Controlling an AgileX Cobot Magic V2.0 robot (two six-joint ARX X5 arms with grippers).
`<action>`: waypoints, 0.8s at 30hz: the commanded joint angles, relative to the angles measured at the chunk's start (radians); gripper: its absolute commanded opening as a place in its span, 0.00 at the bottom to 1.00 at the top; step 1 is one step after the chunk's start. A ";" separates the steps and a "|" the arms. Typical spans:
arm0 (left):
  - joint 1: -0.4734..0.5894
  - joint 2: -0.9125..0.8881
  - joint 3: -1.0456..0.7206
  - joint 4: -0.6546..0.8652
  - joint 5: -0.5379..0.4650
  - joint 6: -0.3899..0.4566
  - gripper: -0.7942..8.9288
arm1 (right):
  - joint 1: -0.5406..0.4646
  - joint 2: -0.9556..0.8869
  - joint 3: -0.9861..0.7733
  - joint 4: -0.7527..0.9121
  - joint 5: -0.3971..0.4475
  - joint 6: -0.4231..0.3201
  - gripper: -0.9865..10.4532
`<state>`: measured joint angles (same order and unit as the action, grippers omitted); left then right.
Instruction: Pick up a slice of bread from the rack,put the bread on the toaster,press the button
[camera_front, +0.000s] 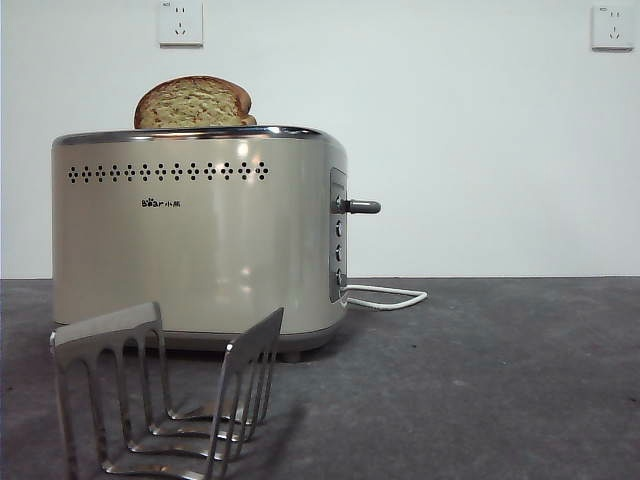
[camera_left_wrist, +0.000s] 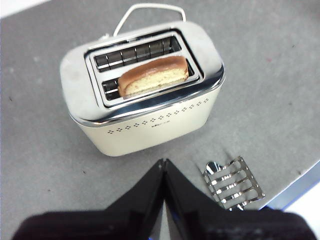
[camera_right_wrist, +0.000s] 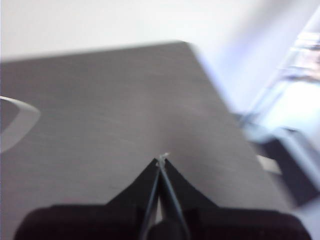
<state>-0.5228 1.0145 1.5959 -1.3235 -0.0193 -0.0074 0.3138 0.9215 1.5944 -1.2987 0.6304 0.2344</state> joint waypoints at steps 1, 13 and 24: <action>-0.002 0.047 -0.006 0.004 0.000 0.011 0.08 | 0.000 0.012 0.012 -0.083 0.117 -0.013 0.09; 0.010 0.243 -0.006 0.004 -0.006 0.011 0.08 | 0.000 0.064 0.013 -0.083 0.132 -0.004 0.09; 0.056 0.266 -0.006 0.053 -0.019 0.362 0.08 | 0.000 0.202 0.013 -0.083 0.132 -0.004 0.09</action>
<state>-0.4709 1.2823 1.5948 -1.3022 -0.0353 0.2222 0.3138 1.1172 1.6047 -1.3590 0.7593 0.2306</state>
